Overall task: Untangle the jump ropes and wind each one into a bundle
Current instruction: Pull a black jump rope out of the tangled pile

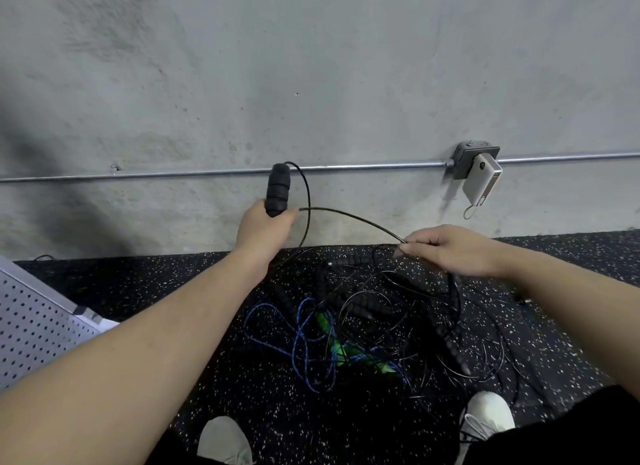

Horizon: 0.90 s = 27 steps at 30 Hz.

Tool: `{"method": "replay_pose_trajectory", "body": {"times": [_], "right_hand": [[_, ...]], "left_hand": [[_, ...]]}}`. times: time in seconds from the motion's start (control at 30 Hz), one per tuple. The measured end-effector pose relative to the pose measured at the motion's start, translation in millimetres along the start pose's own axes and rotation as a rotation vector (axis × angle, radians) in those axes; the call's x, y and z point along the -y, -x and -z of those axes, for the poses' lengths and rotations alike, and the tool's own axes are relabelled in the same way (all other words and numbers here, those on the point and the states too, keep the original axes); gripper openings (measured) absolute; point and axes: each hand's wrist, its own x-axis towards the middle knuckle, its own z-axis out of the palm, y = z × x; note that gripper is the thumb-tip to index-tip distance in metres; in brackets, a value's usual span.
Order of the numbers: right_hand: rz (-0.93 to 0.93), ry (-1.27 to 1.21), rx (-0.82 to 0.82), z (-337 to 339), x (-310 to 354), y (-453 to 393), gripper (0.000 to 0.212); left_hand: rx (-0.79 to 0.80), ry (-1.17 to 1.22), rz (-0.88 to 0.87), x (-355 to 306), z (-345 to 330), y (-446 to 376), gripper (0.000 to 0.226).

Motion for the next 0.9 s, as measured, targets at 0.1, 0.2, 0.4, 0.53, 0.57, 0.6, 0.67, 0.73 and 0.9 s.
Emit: {"method": "replay_pose_trajectory", "body": {"times": [0.1,0.2,0.4,0.53,0.57,0.6,0.67,0.73,0.9], "right_hand": [[0.068,0.004,-0.065,4.6,16.2,2.1,0.023],[0.092,-0.006,-0.128,5.0,25.8,-4.6,0.022],[0.093,0.016,-0.14,1.5,38.3,-13.3,0.026],[-0.058,-0.026,-0.11,3.9,33.1,-10.4,0.055],[-0.09,-0.025,-0.081,4.3,30.4,-9.2,0.058],[-0.106,-0.015,-0.038,4.4,28.2,-7.6,0.061],[-0.132,-0.007,0.088,3.8,20.0,-4.4,0.064],[-0.154,0.012,0.237,2.7,8.4,-1.2,0.06],[-0.174,0.073,0.32,6.3,-19.3,3.3,0.033]], "left_hand": [[0.009,-0.103,-0.112,-2.5,-1.1,5.1,0.018],[0.14,-0.067,-0.171,-10.2,-12.3,19.1,0.015],[0.411,-0.091,-0.212,-20.4,-35.3,37.0,0.012],[0.311,-0.057,-0.205,-23.6,-38.7,39.2,0.008],[0.284,-0.047,-0.203,-25.1,-38.3,39.6,0.008],[0.251,-0.035,-0.204,-26.1,-37.5,39.2,0.009],[0.175,0.016,-0.205,-28.5,-33.6,37.0,0.01],[0.089,0.076,-0.189,-28.7,-27.2,31.3,0.011],[-0.093,0.118,-0.149,-19.5,-7.7,14.6,0.007]]}}
